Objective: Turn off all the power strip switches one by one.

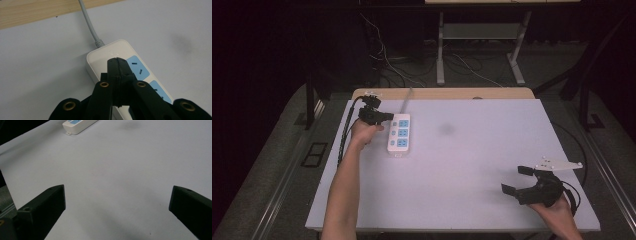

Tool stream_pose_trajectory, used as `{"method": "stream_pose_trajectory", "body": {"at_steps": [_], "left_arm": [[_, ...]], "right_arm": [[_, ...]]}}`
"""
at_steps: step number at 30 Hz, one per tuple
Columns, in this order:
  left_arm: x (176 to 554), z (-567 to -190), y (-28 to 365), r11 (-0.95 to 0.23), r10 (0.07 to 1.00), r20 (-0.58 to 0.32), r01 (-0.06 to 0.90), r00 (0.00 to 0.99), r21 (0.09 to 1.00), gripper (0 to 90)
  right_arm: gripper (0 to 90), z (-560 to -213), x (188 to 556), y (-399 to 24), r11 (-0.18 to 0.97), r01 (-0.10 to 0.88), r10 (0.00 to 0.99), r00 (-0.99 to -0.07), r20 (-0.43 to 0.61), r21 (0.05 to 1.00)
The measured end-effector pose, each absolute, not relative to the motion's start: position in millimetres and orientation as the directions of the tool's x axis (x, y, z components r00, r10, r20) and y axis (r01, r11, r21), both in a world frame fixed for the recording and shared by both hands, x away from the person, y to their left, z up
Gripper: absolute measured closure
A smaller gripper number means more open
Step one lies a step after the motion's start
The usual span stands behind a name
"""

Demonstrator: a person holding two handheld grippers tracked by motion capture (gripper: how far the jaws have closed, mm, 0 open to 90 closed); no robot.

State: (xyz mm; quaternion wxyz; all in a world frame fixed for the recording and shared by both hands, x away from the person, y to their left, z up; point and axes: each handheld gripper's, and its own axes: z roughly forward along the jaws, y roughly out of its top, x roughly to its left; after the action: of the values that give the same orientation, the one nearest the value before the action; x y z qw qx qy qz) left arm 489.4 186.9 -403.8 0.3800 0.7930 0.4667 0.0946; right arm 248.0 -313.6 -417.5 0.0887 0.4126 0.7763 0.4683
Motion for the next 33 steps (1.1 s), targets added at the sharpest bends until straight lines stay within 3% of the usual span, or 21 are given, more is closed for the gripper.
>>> {"method": "stream_pose_trajectory", "body": {"at_steps": [8, 12, 33], "left_arm": [[490.5, -410.9, 182.6, -0.294, 0.810, -0.203, 0.680, 0.550, 0.672, 89.4], [489.6, -414.2, 180.0, -0.349, 0.811, -0.158, 0.682, 0.564, 0.643, 89.4], [491.6, -416.7, 175.9, -0.313, 0.816, -0.186, 0.690, 0.547, 0.653, 89.5]], "right_arm": [[0.5, -417.6, 247.8, -313.8, 0.222, 0.557, 0.723, -0.644, 0.248, 0.801], [0.5, -417.3, 247.6, -314.1, 0.220, 0.557, 0.724, -0.644, 0.249, 0.801], [0.5, -416.2, 246.0, -316.8, 0.220, 0.554, 0.726, -0.643, 0.245, 0.803]]}}
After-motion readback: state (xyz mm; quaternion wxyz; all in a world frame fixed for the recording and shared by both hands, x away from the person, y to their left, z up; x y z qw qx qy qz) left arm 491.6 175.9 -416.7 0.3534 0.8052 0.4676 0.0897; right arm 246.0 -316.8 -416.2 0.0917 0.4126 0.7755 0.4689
